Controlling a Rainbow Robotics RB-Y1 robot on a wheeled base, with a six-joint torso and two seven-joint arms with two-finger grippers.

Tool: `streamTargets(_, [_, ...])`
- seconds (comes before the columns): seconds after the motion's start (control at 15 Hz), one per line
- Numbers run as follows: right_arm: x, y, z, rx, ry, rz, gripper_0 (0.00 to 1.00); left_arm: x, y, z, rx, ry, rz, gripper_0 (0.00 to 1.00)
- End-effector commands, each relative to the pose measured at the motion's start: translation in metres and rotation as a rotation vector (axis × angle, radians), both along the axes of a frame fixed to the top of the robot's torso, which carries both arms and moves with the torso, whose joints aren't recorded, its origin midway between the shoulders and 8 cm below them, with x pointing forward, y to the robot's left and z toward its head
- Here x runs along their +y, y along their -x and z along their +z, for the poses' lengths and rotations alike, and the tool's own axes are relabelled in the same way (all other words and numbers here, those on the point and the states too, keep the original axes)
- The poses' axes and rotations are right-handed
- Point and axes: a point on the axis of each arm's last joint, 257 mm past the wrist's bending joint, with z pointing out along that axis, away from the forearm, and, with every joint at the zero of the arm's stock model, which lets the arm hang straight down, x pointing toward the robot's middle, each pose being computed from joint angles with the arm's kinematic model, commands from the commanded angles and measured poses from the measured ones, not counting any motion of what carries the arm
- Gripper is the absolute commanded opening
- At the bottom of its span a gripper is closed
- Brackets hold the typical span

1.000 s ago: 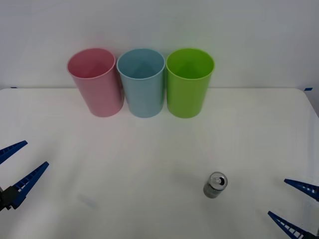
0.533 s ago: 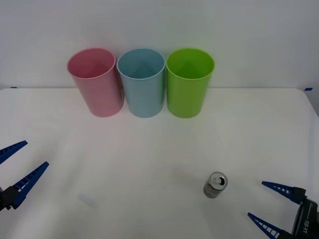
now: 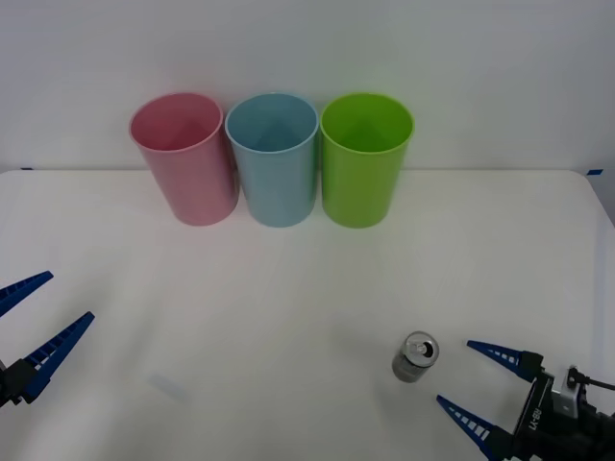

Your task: Grasp the object on the table and drop it into the matching bin: aluminum can to the light blue bin, PET bottle to the pink bin.

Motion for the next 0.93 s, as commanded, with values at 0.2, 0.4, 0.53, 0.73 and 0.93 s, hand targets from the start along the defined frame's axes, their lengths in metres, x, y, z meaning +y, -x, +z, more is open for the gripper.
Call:
streamTargets(0.2, [0.017, -0.011, -0.005, -0.002, 0.002, -0.007, 1.00, 0.000, 0.000, 0.000, 0.000, 0.000, 0.000, 1.00])
streamTargets(0.4, [0.028, -0.015, -0.008, -0.001, 0.001, -0.004, 1.00, 0.000, 0.000, 0.000, 0.000, 0.000, 0.000, 1.00])
streamTargets(0.53, [0.037, -0.018, -0.009, -0.005, -0.002, 0.001, 1.00, 0.000, 0.000, 0.000, 0.000, 0.000, 0.000, 1.00])
streamTargets(0.73, [0.051, -0.024, -0.010, -0.010, -0.004, 0.002, 1.00, 0.000, 0.000, 0.000, 0.000, 0.000, 0.000, 1.00])
streamTargets(0.93, [0.062, -0.034, -0.011, -0.020, -0.001, -0.008, 1.00, 0.000, 0.000, 0.000, 0.000, 0.000, 0.000, 1.00])
